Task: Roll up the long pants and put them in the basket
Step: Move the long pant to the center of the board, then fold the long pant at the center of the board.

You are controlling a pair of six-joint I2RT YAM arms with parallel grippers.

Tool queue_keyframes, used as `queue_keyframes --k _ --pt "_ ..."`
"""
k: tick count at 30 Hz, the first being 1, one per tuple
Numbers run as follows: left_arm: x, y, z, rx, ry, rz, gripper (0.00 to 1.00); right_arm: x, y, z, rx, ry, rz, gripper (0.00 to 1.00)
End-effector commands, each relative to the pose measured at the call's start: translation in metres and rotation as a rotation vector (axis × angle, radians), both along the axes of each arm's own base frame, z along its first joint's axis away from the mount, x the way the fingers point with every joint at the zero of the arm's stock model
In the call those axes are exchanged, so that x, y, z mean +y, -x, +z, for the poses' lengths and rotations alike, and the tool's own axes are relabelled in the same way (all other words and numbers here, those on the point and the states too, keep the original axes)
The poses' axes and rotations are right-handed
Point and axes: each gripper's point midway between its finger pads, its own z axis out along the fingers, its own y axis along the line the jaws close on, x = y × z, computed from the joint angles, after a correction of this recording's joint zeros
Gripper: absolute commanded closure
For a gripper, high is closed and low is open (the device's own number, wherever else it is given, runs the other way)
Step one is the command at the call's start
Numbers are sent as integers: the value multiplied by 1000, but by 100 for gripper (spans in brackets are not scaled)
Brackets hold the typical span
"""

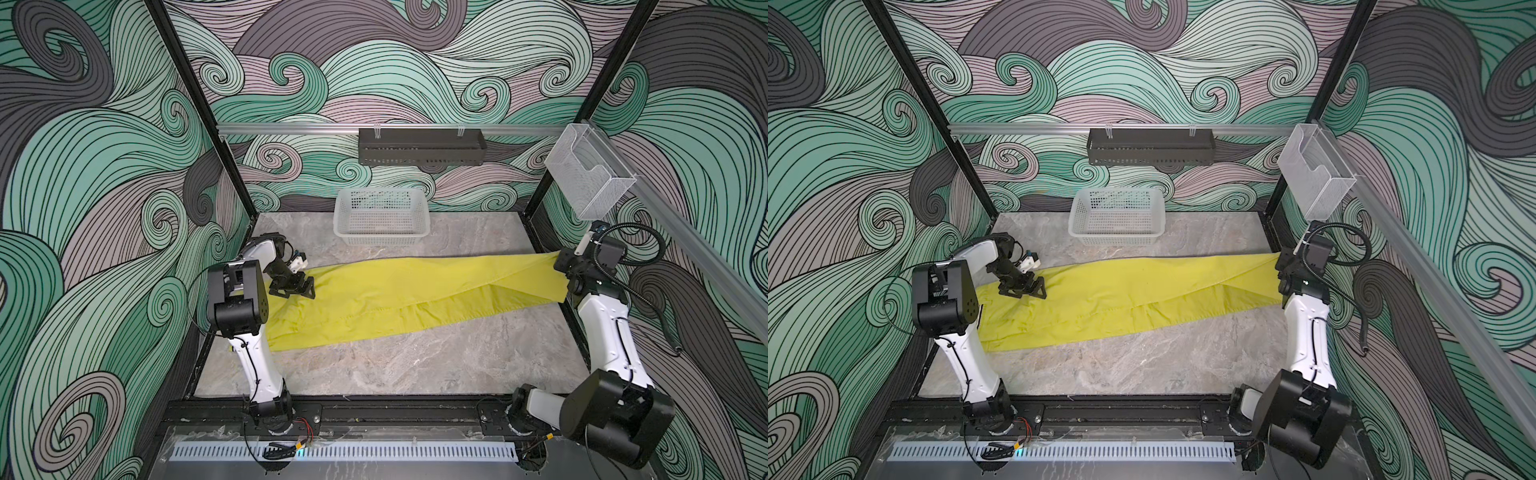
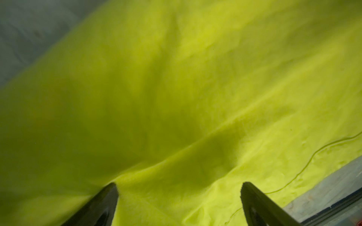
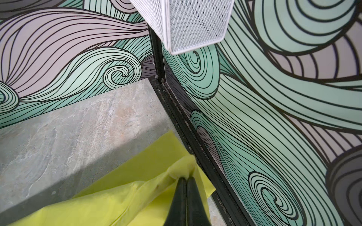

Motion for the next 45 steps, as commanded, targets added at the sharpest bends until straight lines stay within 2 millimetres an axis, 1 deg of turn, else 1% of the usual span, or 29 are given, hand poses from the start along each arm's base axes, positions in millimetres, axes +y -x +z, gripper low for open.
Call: queue_keyframes --k 1,4,7,9,10,11,12,14,15,17,19,20,22,23,24,25,26,27,28,29,30,32,34,36,38,40,42,43,45 --pt "1 -14 -10 -4 55 -61 1 -12 3 -7 30 59 -36 96" --pt "1 -19 -7 -24 70 -81 1 -12 2 -14 47 87 -12 95" --pt "7 -21 0 -55 75 -58 1 -8 0 -10 13 141 31 93" --pt "7 -25 10 -88 92 -50 1 4 -2 -2 -51 174 99 92" --pt "7 -27 14 -108 95 -42 1 14 -3 5 -104 196 143 91" --pt "8 -27 16 -118 95 -38 1 30 -4 15 -167 221 216 90" --pt "9 -27 17 -121 89 -38 1 47 -4 29 -245 261 298 90" --pt "11 -30 20 -124 84 -26 1 90 -1 61 -402 389 490 91" --pt "10 -31 21 -125 91 -20 1 102 -1 72 -430 437 540 90" --pt "5 -33 25 -133 126 -13 2 111 -5 87 -405 474 594 90" --pt "2 -35 29 -146 141 -13 1 119 -5 97 -391 496 649 90" --pt "2 -36 32 -155 141 -11 1 121 -3 99 -392 519 660 89" --pt "1 -36 34 -171 142 -10 1 114 5 98 -394 563 607 89" --pt "0 -36 36 -179 145 -9 1 107 9 93 -390 578 561 87" --pt "0 -36 36 -181 147 -6 1 98 10 85 -370 581 513 81" --pt "0 -37 37 -181 149 1 1 86 11 77 -335 565 444 62" --pt "-2 -37 38 -182 158 5 1 76 13 69 -295 510 388 52" --pt "-4 -37 39 -184 173 8 1 75 15 64 -263 423 370 53" --pt "-9 -37 40 -188 192 9 2 75 18 66 -247 289 341 55" --pt "-12 -37 42 -193 208 12 1 74 20 63 -241 128 287 53" --pt "-16 -38 44 -200 219 7 1 75 20 60 -238 -81 232 52" --pt "-24 -40 48 -212 228 -8 1 102 10 40 -156 -433 285 54" --pt "-33 -44 57 -236 258 -2 1 128 -1 5 5 -760 296 63" --pt "-44 -51 72 -277 334 31 1 149 -7 -29 116 -972 305 62" --pt "-58 -63 94 -328 452 94 1 154 -4 -64 187 -1062 217 61" --pt "-76 -76 126 -374 626 156 1 154 10 -96 238 -1111 111 60" --pt "-92 -80 153 -421 765 166 1 156 25 -117 288 -1113 44 60" --pt "-99 -79 161 -451 781 153 1 156 32 -126 308 -1101 14 60" --pt "-108 -72 167 -488 749 116 1 150 43 -139 335 -1070 -42 59"
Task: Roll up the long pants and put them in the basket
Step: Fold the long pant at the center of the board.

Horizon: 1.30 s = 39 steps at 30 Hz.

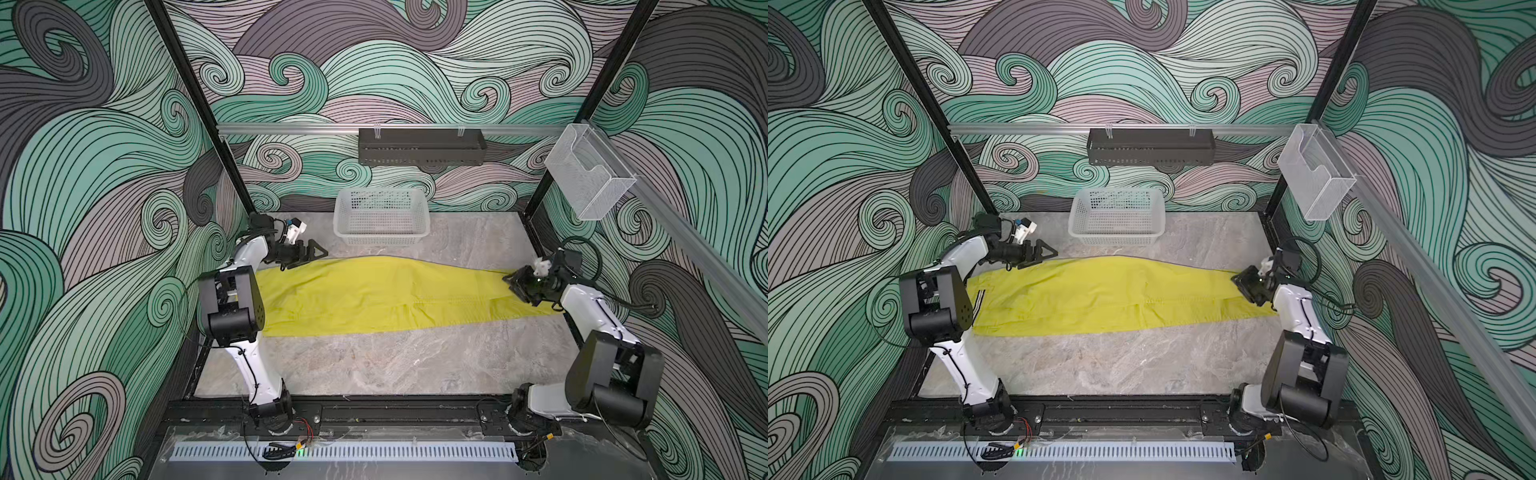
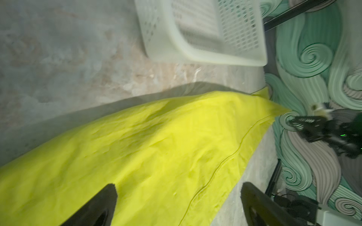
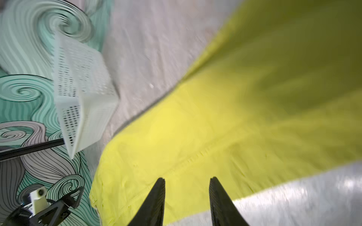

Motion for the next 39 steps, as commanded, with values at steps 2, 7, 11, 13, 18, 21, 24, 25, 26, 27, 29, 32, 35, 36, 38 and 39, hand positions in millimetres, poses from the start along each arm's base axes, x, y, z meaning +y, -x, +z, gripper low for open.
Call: queue_keyframes --k 2,7,11,13,18,21,24,25,26,27,29,32,35,36,38,39 --pt "-33 0 51 -128 97 -35 1 -11 15 0 61 46 -109 58" --pt "-34 3 59 -149 77 -34 1 -29 8 -13 94 121 -138 55" --pt "-31 4 58 -148 45 -22 1 -46 2 -28 137 167 -167 53" --pt "-30 4 61 -160 32 -22 1 -58 -3 -33 146 191 -193 52" --pt "-27 7 64 -177 -6 -24 1 -78 -23 -39 155 209 -215 48" --pt "-27 8 69 -188 -18 -27 1 -87 -34 -41 158 224 -223 46" --pt "-25 10 73 -206 -35 -29 1 -92 -45 -41 137 223 -232 46" --pt "-25 10 72 -207 -42 -28 1 -92 -49 -42 133 220 -233 46" --pt "-24 10 72 -206 -47 -27 1 -93 -51 -44 133 218 -233 46" --pt "-24 11 72 -202 -48 -29 1 -94 -52 -47 138 217 -233 46" --pt "-24 12 74 -205 -50 -32 1 -96 -55 -53 148 219 -229 46" --pt "-24 13 76 -214 -57 -34 1 -98 -59 -62 158 219 -230 47" --pt "-23 13 79 -221 -65 -32 1 -102 -68 -64 150 225 -230 73" --pt "-23 13 79 -221 -65 -31 1 -103 -73 -61 138 226 -231 86" --pt "-23 13 80 -222 -65 -32 1 -102 -86 -52 104 207 -214 100" --pt "-23 13 81 -224 -68 -30 1 -101 -93 -44 85 194 -205 100"
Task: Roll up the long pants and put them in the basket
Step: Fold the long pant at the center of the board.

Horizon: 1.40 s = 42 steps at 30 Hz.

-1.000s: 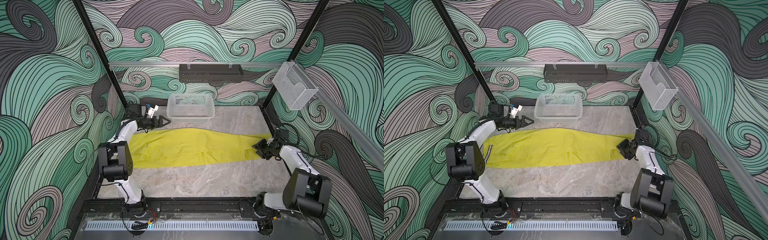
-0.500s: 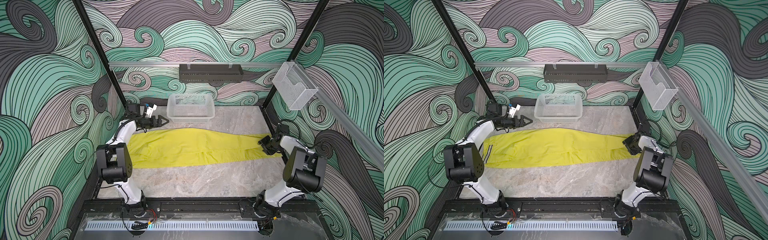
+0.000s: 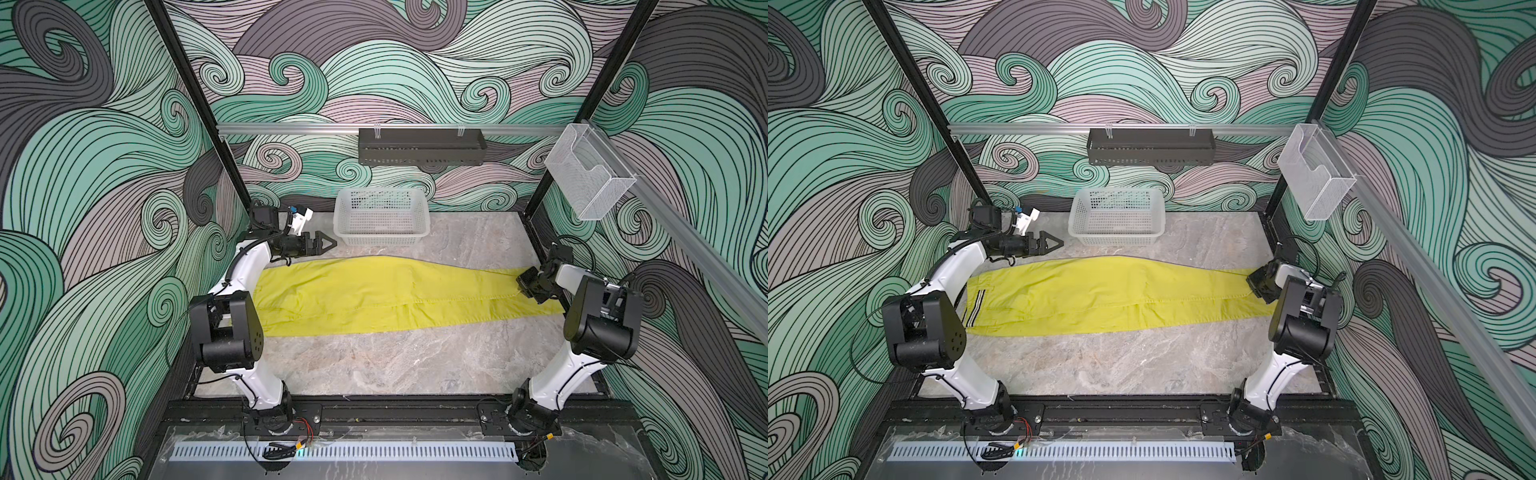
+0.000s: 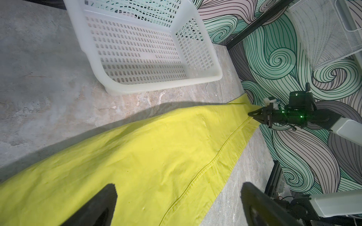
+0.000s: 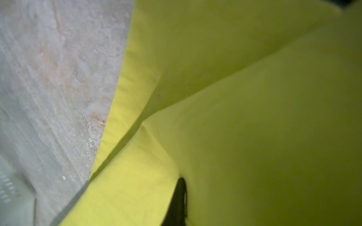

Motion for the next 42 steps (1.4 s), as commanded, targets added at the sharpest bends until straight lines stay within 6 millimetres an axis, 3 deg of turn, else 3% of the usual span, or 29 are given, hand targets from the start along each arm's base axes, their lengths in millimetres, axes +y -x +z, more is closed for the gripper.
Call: queue_keyframes --k 1,5,10,17,19,22,27,31,35,39,42 --pt "2 1 23 -56 -19 -2 1 -3 -30 33 -101 -1 24 100" --pt "2 3 24 -57 -21 0 1 7 -49 91 -199 74 96 100" --pt "2 5 25 -65 -20 2 2 32 -46 167 -340 199 206 100" --pt "1 7 25 -66 -11 1 1 78 -20 222 -490 438 493 100" --pt "0 8 27 -68 -8 1 1 79 -18 225 -483 544 544 100" --pt "0 10 30 -76 -7 -2 1 70 -18 207 -411 582 560 100" --pt "0 15 33 -97 -21 -7 1 72 -11 137 -241 506 615 100" --pt "0 15 35 -99 -18 -5 1 61 0 97 -150 539 616 100" --pt "-1 14 35 -94 -8 -5 1 50 -23 109 -147 583 597 100" --pt "-1 15 37 -104 -16 -6 1 60 -61 157 -266 580 609 100" --pt "0 17 35 -99 -26 -3 1 79 -61 190 -388 635 639 100"
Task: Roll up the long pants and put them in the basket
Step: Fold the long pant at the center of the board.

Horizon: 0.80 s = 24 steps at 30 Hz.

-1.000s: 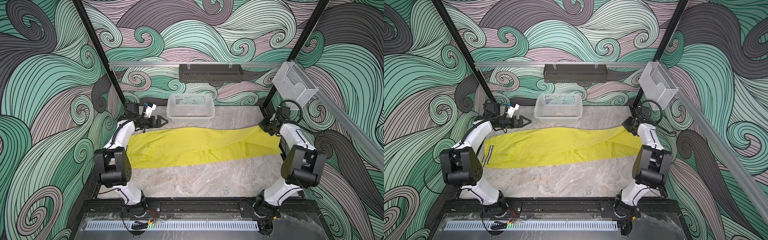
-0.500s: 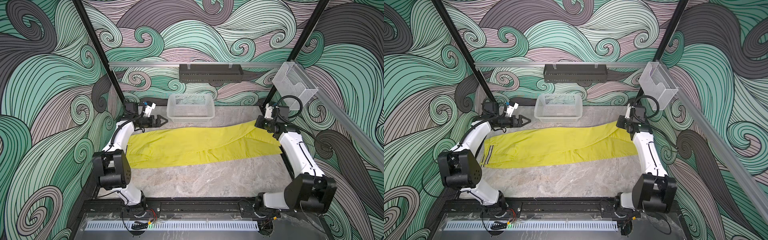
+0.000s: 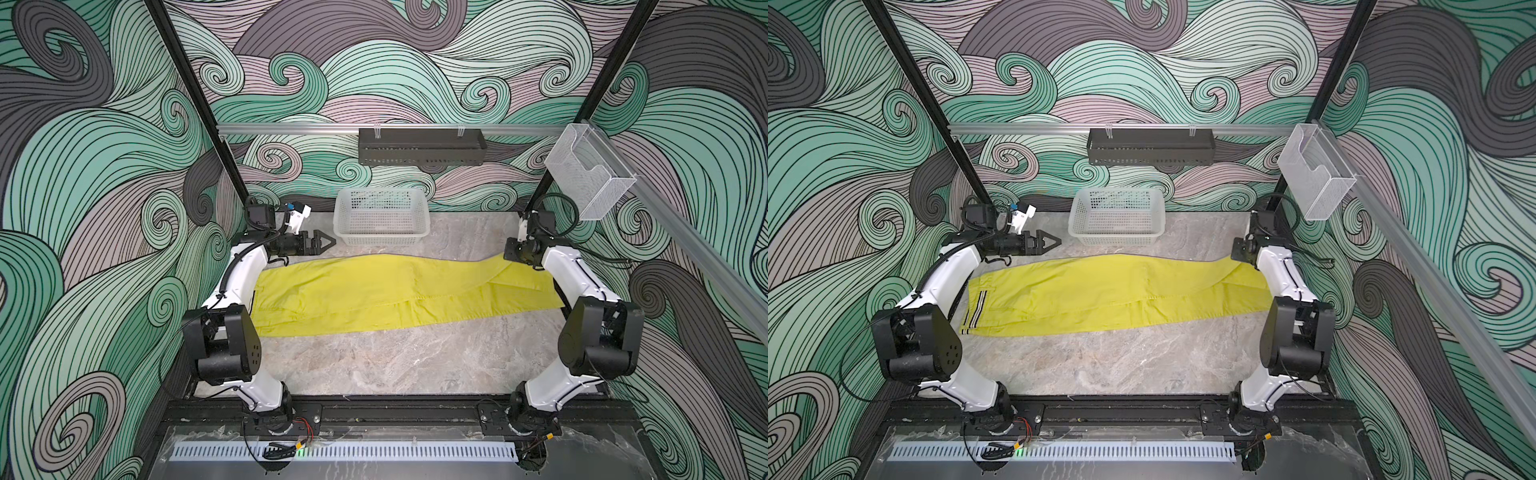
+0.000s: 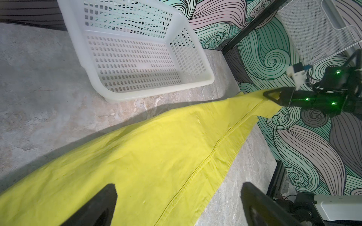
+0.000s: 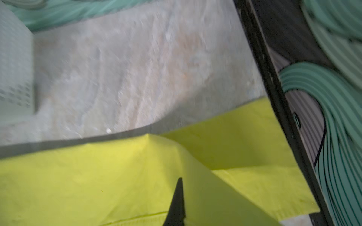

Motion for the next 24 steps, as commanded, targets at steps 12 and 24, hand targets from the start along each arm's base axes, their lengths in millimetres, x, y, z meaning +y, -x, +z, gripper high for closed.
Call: queue_keyframes --k 12,24 --pt "-3 6 13 -32 22 -14 1 -5 112 -149 503 141 -62 100" --pt "-2 4 7 -16 22 -5 1 9 161 -142 581 65 -194 71"
